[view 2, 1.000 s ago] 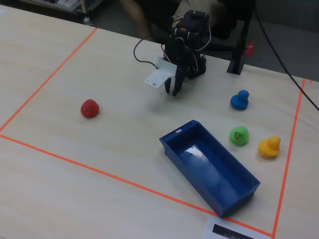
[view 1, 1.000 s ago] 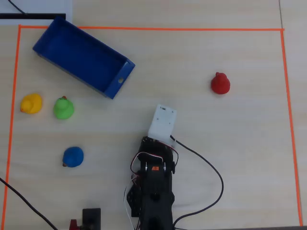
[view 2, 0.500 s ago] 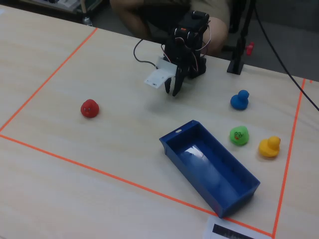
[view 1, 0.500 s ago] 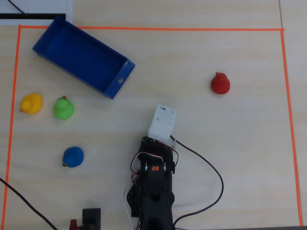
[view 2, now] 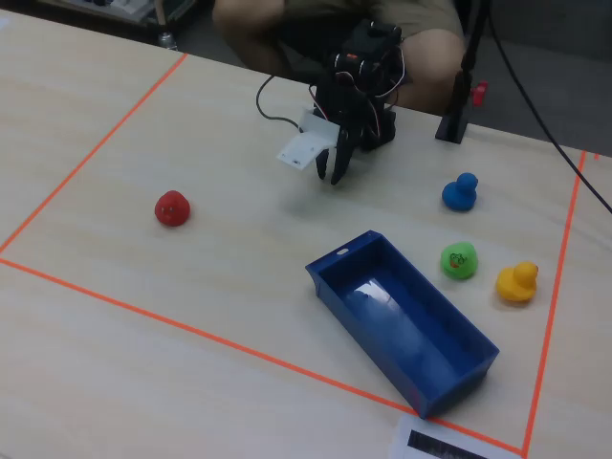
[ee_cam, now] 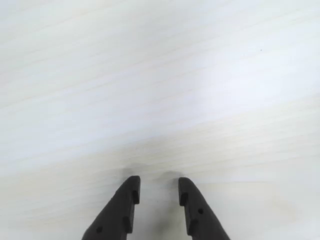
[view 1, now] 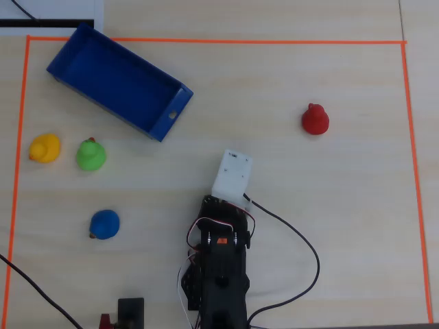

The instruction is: Grasp green duck and put it into box.

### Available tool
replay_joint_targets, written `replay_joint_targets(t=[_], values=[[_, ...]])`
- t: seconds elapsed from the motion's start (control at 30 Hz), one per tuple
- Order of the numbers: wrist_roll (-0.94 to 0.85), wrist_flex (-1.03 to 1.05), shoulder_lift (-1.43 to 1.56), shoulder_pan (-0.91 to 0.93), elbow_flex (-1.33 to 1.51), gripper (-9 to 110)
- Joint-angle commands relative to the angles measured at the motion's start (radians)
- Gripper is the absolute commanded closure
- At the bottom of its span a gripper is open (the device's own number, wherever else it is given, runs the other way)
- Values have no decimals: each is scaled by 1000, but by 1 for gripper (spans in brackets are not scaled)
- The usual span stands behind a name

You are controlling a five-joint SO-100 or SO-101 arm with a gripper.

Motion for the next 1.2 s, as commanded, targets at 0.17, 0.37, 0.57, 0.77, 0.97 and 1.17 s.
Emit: replay_joint_targets(t=[0.17,0.37,0.57,0.77,0.97,1.17], values=[[3,20,-9,9,-5,93],[3,20,-9,9,-5,93],[3,20,-9,9,-5,93],[3,20,-9,9,-5,93],[3,20,-9,12,-5,93],[3,21,-9,52,-5,93]])
